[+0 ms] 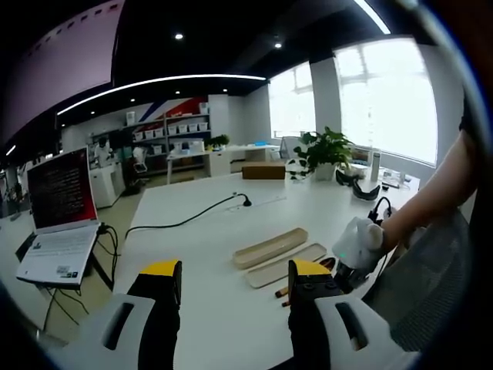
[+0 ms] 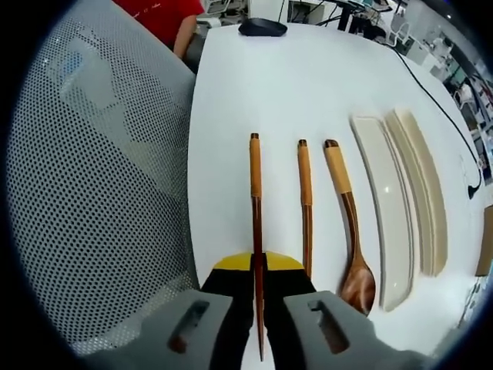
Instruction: Arrange the utensils inside the cutlery case until each visible utensil rests in its matching compartment.
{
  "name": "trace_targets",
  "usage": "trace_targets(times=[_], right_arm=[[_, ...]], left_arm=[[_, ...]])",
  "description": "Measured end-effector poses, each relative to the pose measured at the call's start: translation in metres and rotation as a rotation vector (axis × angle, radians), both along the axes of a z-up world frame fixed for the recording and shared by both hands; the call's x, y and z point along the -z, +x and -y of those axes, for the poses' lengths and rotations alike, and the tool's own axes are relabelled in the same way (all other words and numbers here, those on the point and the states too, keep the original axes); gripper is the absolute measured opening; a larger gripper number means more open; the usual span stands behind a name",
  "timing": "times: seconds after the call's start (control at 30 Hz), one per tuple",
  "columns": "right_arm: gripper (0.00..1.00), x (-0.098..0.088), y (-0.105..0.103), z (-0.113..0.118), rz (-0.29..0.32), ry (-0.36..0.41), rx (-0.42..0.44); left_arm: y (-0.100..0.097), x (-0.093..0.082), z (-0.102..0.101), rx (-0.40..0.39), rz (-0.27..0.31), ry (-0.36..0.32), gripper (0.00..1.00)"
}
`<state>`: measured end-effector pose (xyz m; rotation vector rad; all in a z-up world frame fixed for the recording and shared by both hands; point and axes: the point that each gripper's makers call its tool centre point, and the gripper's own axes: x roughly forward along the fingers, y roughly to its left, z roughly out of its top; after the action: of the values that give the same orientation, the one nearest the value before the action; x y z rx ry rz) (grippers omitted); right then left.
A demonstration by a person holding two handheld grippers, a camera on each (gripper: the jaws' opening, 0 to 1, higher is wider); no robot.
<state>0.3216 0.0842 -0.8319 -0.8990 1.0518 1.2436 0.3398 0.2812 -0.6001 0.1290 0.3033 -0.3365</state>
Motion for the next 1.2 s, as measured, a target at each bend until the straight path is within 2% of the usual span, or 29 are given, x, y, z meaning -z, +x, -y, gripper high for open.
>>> trace_targets(times=[0.27,0.37,0.5,0.67,0.8,1.2], right_arm=[[0.01,0.0016,0.0005,0.0,-0.02,-0.073,0.027],[0.01,0.002,-0.0003,-0.0001,-0.01,-0.104,-0.006],[0.01,0.0017,0.0006,0.0006,-0.01,-0.118,-0.001],[0.06,0.0011,-0.002,0.0002,-0.047,-0.113,0.051],[0.01,0.001,0.0005,0.001,-0.01,-0.108,0.052],[0.02,0.0011,-0.0015,-0.0007,0.057,-0.12,0.006]], left_arm=[[-0.0001,0.0012,0.0014,0.006,-0.005,0.004,0.57],[-0.0002,0.0018,0.002,0.009,-0.007,0.007,0.57],[-0.0003,0.002,0.0023,0.011,-0.009,0.007,0.57],[-0.0003,0.0031,0.0038,0.019,-0.013,0.014,0.57],[-0.0006,0.004,0.0048,0.024,-0.017,0.02,0.57],[-0.001,0.0026,0.004,0.016,-0.009,0.024,0.57]])
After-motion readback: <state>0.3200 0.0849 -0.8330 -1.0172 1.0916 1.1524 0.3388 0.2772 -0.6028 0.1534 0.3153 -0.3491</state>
